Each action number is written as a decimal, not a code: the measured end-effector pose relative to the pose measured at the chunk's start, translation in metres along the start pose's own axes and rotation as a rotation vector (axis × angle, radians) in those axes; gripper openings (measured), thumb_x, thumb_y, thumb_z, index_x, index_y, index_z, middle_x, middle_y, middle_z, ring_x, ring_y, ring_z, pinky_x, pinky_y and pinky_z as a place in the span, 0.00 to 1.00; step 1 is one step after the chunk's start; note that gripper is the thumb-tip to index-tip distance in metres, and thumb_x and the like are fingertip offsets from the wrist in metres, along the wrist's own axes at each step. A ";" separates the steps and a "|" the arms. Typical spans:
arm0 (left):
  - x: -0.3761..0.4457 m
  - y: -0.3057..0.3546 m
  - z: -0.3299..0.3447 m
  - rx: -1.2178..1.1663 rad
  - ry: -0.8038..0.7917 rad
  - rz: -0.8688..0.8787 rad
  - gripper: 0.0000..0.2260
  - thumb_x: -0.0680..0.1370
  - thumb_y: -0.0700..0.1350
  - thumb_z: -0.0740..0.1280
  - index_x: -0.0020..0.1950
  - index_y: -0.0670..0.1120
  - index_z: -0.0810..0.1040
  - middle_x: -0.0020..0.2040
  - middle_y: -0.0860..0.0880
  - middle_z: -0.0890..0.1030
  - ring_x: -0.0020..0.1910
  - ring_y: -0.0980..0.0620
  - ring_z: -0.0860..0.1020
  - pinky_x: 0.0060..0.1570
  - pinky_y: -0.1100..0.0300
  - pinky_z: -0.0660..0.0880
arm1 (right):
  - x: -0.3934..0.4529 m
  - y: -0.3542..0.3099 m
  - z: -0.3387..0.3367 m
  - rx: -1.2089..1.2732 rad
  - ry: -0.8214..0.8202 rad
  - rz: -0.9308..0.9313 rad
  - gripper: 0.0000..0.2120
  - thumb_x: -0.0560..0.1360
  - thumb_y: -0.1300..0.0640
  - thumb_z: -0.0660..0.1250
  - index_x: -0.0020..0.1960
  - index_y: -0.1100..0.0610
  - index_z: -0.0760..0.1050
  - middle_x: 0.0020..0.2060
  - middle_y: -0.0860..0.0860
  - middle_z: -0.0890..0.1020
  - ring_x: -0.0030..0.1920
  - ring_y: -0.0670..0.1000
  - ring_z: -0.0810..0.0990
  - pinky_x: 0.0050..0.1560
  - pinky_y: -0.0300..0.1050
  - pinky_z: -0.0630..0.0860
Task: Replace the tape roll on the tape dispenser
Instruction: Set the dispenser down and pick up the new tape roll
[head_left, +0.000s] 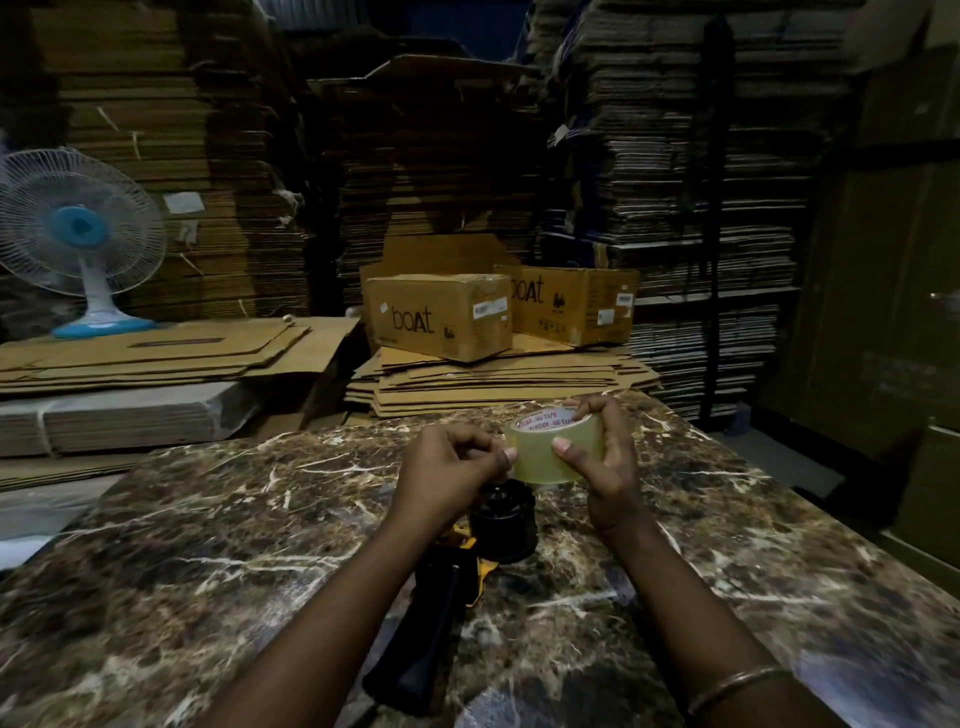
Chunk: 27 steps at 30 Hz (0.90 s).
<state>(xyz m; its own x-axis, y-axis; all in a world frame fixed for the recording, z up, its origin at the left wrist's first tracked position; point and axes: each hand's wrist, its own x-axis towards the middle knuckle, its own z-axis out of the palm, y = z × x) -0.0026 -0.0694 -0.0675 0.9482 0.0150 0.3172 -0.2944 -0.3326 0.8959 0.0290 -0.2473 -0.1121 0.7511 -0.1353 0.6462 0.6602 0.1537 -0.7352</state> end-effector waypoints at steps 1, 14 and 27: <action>-0.001 0.001 0.000 -0.021 0.003 -0.006 0.06 0.72 0.45 0.76 0.36 0.46 0.84 0.33 0.47 0.85 0.37 0.45 0.85 0.37 0.41 0.82 | 0.000 0.000 0.000 -0.005 0.000 -0.003 0.22 0.64 0.49 0.71 0.51 0.57 0.68 0.48 0.51 0.75 0.44 0.46 0.79 0.36 0.43 0.78; -0.001 0.004 0.012 0.025 0.081 -0.024 0.07 0.70 0.45 0.78 0.36 0.45 0.83 0.32 0.46 0.85 0.31 0.50 0.85 0.32 0.55 0.81 | -0.001 0.003 0.000 -0.051 0.021 -0.005 0.24 0.64 0.49 0.72 0.52 0.59 0.68 0.50 0.55 0.75 0.47 0.54 0.79 0.38 0.52 0.79; 0.009 -0.014 -0.020 0.001 -0.122 0.013 0.03 0.77 0.38 0.70 0.44 0.40 0.79 0.40 0.37 0.81 0.29 0.55 0.79 0.28 0.59 0.75 | -0.011 0.004 0.010 -0.094 -0.013 0.113 0.27 0.60 0.46 0.74 0.48 0.61 0.68 0.46 0.52 0.76 0.43 0.43 0.80 0.35 0.43 0.79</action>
<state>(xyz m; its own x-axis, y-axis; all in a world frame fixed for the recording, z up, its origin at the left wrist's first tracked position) 0.0080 -0.0461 -0.0713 0.9517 -0.1044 0.2886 -0.3069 -0.3327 0.8917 0.0235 -0.2357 -0.1201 0.8211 -0.1098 0.5602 0.5688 0.0753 -0.8190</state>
